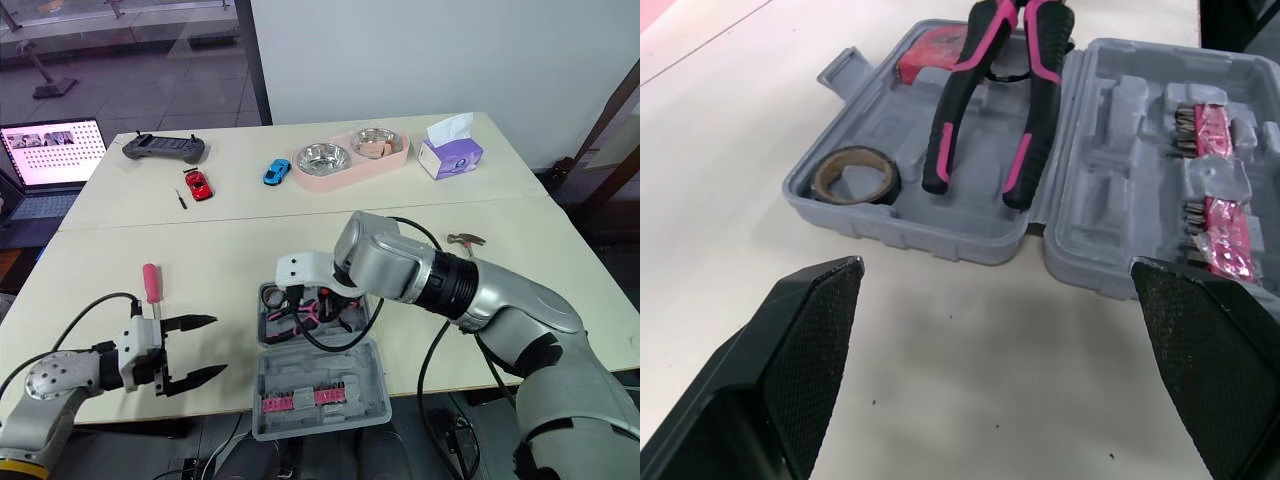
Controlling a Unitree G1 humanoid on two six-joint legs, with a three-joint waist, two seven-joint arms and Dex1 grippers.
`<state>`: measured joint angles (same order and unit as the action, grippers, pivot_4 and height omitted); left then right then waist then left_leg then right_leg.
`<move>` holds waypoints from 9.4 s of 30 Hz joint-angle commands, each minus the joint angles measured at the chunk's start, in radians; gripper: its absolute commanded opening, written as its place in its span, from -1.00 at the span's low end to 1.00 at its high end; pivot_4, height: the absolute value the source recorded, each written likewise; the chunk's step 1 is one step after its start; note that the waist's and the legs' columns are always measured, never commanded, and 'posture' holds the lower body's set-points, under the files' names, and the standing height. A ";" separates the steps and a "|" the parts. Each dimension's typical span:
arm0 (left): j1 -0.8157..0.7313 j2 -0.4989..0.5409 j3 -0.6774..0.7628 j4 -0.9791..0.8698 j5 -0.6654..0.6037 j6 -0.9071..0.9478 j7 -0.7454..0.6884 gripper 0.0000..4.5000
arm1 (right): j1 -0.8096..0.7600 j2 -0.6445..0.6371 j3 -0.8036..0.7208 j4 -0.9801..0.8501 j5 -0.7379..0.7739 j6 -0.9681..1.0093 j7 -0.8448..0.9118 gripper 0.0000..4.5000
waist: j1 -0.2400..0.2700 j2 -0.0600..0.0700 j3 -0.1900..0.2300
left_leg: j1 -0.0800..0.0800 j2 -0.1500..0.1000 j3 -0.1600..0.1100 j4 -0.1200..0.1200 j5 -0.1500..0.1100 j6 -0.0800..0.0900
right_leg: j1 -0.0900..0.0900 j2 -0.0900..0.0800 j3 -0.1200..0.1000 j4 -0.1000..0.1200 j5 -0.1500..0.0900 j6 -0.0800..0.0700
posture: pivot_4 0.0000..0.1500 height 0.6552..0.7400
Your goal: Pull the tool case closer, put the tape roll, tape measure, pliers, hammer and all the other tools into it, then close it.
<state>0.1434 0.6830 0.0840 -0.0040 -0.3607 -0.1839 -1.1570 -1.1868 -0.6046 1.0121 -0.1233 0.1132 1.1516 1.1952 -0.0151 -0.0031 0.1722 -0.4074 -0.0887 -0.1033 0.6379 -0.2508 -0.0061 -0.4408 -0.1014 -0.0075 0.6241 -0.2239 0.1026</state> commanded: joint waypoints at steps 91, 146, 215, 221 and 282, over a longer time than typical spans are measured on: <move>-0.011 0.015 0.079 -0.140 -0.130 0.031 -0.069 1.00 | 0.867 0.351 -0.524 0.137 -0.174 -0.501 -0.677 -0.97 | 0.003 -0.005 -0.005 | 0.016 0.001 -0.002 0.003 0.001 -0.001 | 0.016 0.005 0.001 0.005 -0.002 -0.002 | 1.00 1.00; -0.014 0.025 0.055 -0.064 -0.063 -0.011 -0.108 1.00 | 0.944 0.267 -0.569 -0.116 -0.137 -0.644 -0.544 -0.97 | 0.009 -0.004 -0.022 | 0.032 0.001 -0.005 -0.009 -0.001 0.001 | 0.032 0.001 0.001 -0.011 -0.010 -0.002 | 1.00 1.00; -0.694 -0.234 -0.385 0.690 0.486 -0.026 0.156 -0.97 | 0.581 -0.082 -0.522 0.192 -0.220 -0.483 -0.223 -1.00 | 0.051 -0.002 -0.010 | 0.018 -0.001 -0.005 0.003 0.000 0.001 | 0.026 0.004 -0.002 -0.009 -0.001 0.003 | 1.00 1.00; -0.683 -0.236 -0.390 0.672 0.484 -0.013 0.152 -0.97 | 0.573 -0.066 -0.529 0.222 -0.234 -0.495 -0.223 -1.00 | 0.049 -0.002 -0.010 | 0.018 -0.001 -0.005 0.003 0.000 0.001 | 0.026 0.004 -0.002 -0.008 -0.001 0.004 | 1.00 1.00; -0.064 0.233 0.352 0.399 -0.020 0.103 -0.047 0.74 | 1.434 -0.183 -1.808 -0.105 0.274 -0.589 -0.149 0.96 | 0.028 -0.003 -0.009 | 0.017 0.001 -0.003 -0.005 0.000 0.001 | 0.021 0.000 0.001 -0.010 -0.004 -0.001 | 1.00 1.00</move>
<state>0.0705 0.8917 0.3789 0.3591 -0.3808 -0.0417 -1.2157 0.2383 -0.7903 -0.7258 -0.2423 0.3669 0.5960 1.0524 0.0125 -0.0056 0.1632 -0.3908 -0.0876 -0.1057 0.6323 -0.2512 -0.0052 -0.4198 -0.1012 -0.0060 0.6138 -0.2284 0.1017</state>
